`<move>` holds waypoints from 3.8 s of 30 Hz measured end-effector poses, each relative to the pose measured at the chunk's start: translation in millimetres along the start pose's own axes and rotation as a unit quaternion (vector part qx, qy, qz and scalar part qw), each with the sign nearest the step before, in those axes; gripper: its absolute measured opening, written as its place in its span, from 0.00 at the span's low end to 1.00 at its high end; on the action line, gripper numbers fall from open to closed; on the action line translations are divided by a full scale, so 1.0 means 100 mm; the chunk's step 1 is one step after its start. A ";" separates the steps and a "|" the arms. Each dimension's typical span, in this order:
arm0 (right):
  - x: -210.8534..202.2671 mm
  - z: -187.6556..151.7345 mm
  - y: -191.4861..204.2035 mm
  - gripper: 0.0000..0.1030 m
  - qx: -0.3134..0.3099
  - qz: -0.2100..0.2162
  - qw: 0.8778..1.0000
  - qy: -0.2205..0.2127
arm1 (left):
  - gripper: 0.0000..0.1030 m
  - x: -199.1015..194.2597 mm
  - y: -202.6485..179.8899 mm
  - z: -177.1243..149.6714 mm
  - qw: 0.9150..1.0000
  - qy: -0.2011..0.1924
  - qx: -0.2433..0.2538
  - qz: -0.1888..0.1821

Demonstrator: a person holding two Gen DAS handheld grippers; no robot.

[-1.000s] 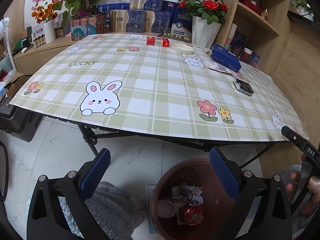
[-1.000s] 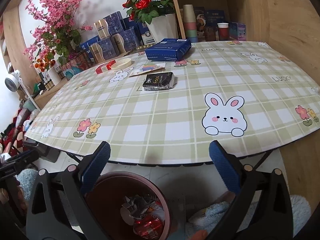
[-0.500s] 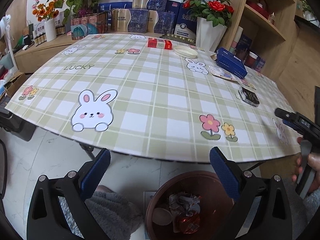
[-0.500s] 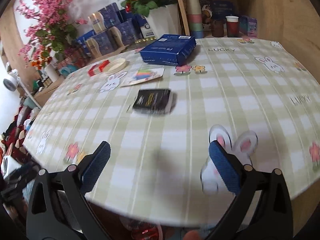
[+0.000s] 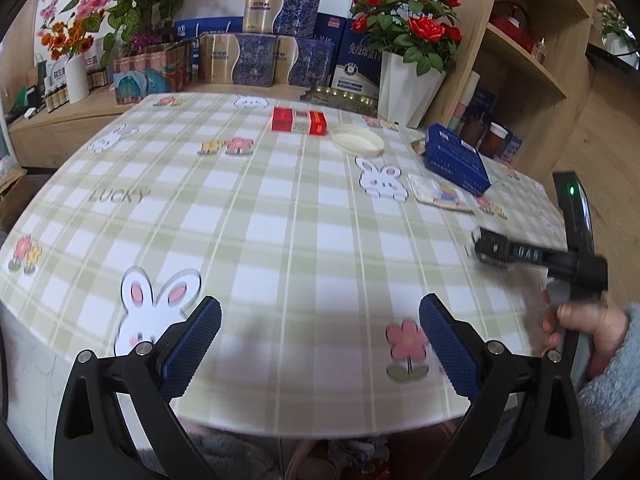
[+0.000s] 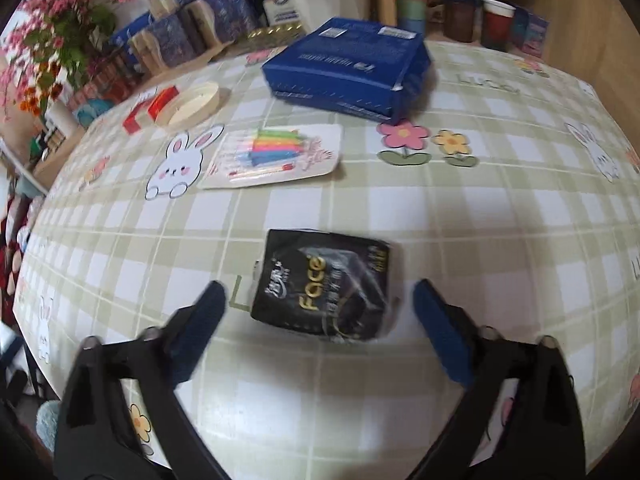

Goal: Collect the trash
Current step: 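Move both grippers back to the table and grasp the black tissue pack with the right gripper, then grasp the beige round lid with the left gripper while the right gripper holds the tissue pack, then carry the beige lid and tissue pack over the brown bin with both grippers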

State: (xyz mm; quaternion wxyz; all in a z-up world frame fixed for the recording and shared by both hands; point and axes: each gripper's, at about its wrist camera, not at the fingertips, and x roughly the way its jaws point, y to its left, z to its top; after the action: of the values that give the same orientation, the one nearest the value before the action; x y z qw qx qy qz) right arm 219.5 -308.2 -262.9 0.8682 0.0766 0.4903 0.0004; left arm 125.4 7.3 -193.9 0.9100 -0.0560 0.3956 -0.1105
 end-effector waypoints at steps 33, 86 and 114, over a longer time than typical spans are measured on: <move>-0.11 0.16 -0.56 0.63 0.031 0.021 0.993 -0.115 | 0.94 2.68 -0.68 1.72 0.990 0.095 0.100 0.023; -0.90 -0.67 0.24 0.63 -0.056 0.021 0.994 -0.097 | 0.80 -0.03 -0.03 0.03 0.995 0.019 0.028 -0.097; -0.85 -2.17 0.76 0.64 -0.123 0.165 0.978 0.037 | 0.80 -0.84 -0.07 -0.80 0.997 0.027 0.027 -0.063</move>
State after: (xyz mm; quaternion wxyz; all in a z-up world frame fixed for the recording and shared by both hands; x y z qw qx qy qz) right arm -4.3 -211.0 -290.5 0.8399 0.0490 0.4992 0.2074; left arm 9.8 19.9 -187.1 0.8913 -0.0535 0.4126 -0.1800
